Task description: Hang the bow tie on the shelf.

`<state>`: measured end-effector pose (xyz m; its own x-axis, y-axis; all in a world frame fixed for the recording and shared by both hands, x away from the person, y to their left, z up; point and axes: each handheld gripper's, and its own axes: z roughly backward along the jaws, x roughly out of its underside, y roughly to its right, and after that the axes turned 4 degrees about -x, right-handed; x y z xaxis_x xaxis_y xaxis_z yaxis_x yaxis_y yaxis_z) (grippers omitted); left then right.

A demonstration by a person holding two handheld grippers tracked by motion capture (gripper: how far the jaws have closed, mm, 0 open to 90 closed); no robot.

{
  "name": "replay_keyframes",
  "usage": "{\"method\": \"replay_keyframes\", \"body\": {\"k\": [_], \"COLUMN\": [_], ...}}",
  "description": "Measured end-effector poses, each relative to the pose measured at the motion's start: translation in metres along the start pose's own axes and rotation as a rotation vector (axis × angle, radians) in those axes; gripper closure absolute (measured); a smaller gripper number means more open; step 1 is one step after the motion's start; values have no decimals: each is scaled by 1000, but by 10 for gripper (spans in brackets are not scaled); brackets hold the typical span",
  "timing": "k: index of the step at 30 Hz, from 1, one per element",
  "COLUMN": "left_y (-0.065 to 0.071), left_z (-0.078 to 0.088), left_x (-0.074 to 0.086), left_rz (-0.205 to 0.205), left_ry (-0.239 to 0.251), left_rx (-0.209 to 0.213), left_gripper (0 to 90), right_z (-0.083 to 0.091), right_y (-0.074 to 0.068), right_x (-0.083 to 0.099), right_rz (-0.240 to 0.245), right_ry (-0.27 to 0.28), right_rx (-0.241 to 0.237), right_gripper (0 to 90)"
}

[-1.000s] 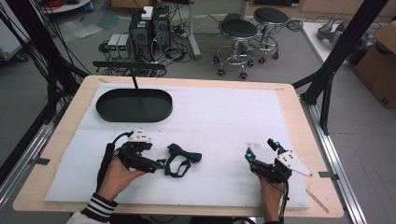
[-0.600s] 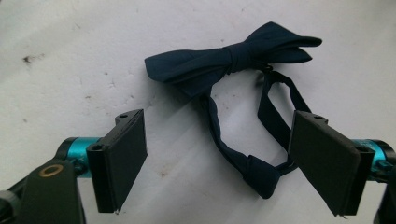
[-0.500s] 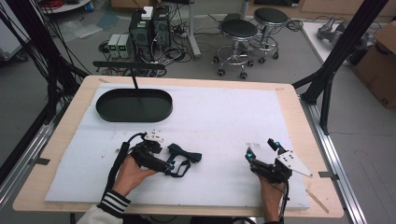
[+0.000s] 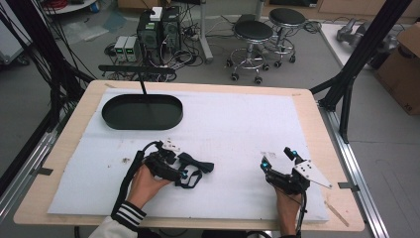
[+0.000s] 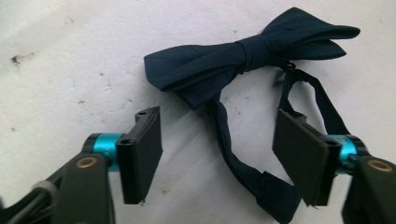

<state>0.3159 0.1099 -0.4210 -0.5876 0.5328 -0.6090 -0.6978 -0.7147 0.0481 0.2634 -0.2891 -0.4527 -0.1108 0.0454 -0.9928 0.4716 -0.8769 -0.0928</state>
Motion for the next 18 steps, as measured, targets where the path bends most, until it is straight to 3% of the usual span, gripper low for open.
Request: {"method": "replay_keyframes", "body": {"k": [4, 18], "left_y": [1, 4], "left_z": [-1, -9], "left_x": [-2, -5], "left_rz": [-12, 8], "left_ry": [4, -22], "left_rx": [-2, -20], "left_gripper": [423, 613], "right_z": [0, 0], "right_y": [0, 1], "right_x": [0, 0], "right_rz": [1, -2], "right_ry": [1, 5], "right_rx": [0, 2], "right_gripper": [97, 98]}}
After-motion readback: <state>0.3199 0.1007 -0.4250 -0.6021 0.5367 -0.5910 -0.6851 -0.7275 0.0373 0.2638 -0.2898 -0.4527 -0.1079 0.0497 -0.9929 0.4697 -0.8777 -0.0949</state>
